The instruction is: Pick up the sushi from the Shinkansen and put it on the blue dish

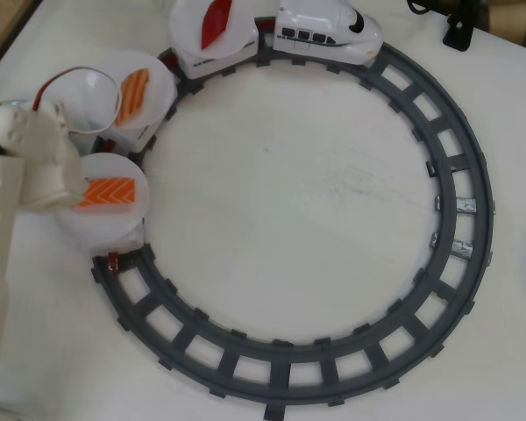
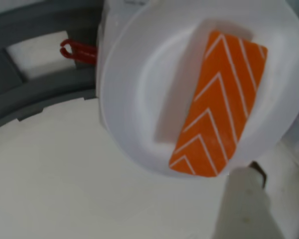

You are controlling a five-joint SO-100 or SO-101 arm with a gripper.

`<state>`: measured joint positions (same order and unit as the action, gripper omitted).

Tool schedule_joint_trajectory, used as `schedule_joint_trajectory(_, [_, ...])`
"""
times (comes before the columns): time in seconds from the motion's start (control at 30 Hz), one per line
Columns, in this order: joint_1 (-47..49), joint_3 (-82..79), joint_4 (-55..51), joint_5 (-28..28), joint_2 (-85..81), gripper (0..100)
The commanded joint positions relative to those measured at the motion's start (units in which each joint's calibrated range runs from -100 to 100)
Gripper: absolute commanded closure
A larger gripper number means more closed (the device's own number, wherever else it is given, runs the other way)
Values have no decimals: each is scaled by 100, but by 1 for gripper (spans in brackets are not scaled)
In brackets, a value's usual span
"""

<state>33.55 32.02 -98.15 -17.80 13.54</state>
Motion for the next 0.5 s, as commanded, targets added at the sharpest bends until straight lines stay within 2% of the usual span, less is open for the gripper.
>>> schedule_joint_trajectory(0.0, [8, 44, -108, 101, -39, 75])
schedule_joint_trajectory(0.27, [184, -353, -57, 195, 52, 75])
schedule_joint_trajectory(0.47, [166, 450, -100, 299, 981, 75])
